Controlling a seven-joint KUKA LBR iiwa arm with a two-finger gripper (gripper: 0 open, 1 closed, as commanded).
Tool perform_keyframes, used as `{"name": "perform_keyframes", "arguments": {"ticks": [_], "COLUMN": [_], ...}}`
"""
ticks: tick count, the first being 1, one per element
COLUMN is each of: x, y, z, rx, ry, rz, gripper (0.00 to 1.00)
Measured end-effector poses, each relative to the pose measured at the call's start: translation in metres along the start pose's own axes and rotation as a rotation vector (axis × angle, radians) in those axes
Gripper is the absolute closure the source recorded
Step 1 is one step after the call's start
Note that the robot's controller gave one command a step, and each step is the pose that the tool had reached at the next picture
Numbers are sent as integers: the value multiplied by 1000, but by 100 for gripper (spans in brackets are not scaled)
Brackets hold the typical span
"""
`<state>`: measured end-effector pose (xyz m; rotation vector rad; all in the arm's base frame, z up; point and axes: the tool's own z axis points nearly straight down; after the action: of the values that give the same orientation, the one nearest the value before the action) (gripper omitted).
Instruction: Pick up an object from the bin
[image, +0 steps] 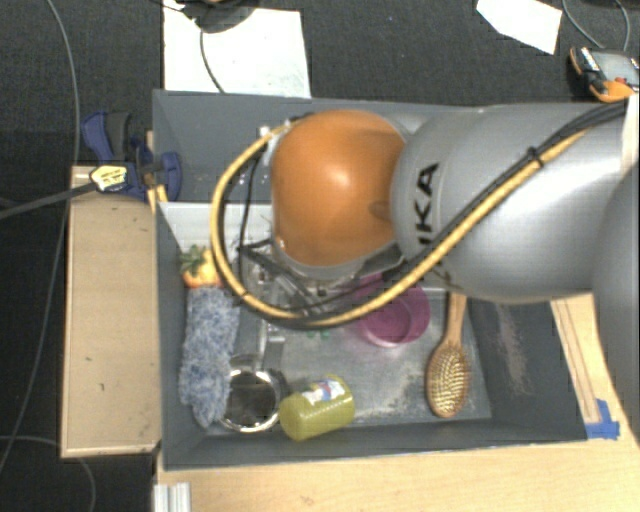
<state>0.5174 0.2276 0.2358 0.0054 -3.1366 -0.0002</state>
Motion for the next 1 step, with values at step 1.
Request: {"name": "perform_keyframes", "arguments": {"ticks": [1], "x": [-2], "y": [-1], "z": [-4], "rx": [-1], "ry": [-7], "rz": [6], "gripper": [0]}}
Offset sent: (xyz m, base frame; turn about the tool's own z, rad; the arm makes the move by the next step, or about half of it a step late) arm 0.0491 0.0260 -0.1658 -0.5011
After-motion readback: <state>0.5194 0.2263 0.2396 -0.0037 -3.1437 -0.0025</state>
